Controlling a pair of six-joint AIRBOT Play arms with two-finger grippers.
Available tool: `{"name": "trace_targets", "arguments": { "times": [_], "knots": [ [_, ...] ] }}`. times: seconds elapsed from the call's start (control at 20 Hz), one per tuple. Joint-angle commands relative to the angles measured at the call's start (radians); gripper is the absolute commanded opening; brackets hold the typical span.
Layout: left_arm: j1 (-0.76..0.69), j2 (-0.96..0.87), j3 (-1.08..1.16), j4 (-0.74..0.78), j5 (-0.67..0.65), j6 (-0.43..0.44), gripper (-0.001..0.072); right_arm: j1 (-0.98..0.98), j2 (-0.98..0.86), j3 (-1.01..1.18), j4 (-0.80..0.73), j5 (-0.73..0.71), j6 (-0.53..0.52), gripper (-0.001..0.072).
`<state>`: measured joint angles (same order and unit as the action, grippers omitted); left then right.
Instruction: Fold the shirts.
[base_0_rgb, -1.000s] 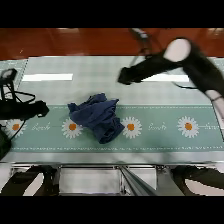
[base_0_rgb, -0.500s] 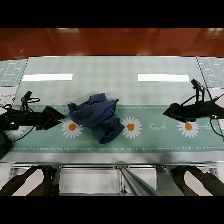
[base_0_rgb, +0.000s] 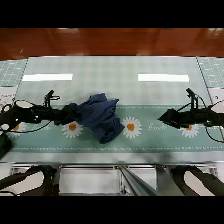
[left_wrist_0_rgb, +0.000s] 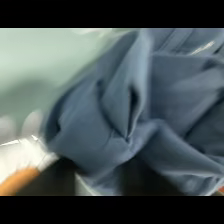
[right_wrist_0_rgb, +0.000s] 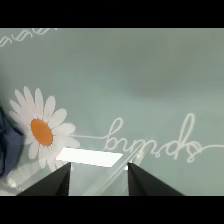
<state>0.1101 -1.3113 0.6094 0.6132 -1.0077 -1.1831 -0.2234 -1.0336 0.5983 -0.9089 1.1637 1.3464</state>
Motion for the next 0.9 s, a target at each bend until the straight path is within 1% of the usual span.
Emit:
{"name": "trace_targets", "arguments": {
  "times": [0.0, 0.1, 0.2, 0.35, 0.6, 0.8, 0.85],
  "knots": [
    [-0.034, -0.041, 0.06, -0.011, 0.029, 0.053, 0.0023, 0.083, -0.068, -0.004, 0.039, 0.034, -0.024, 0.0407],
    [-0.034, -0.04, 0.08, -0.011, 0.013, 0.054, 0.0023, 0.24, -0.134, -0.004, 0.046, 0.0, -0.013, 0.0407],
    [-0.034, -0.04, 0.083, -0.011, 0.005, 0.054, 0.0023, 0.362, -0.195, -0.003, 0.108, -0.068, -0.004, 0.0407],
    [-0.034, -0.04, 0.083, -0.011, 0.0, 0.054, 0.0023, 0.502, -0.248, -0.003, 0.203, -0.132, -0.004, 0.0407],
    [-0.034, -0.04, 0.083, -0.012, 0.001, 0.054, 0.0023, 0.639, -0.274, -0.003, 0.311, -0.281, 0.034, 0.0407],
    [-0.034, -0.04, 0.083, -0.012, 0.002, 0.054, 0.0023, 0.748, -0.298, -0.001, 0.441, -0.485, 0.091, 0.0406],
    [-0.034, -0.04, 0.083, -0.012, 0.002, 0.054, 0.0023, 0.769, -0.311, 0.0, 0.483, -0.518, 0.089, 0.0406]
  ]
}}
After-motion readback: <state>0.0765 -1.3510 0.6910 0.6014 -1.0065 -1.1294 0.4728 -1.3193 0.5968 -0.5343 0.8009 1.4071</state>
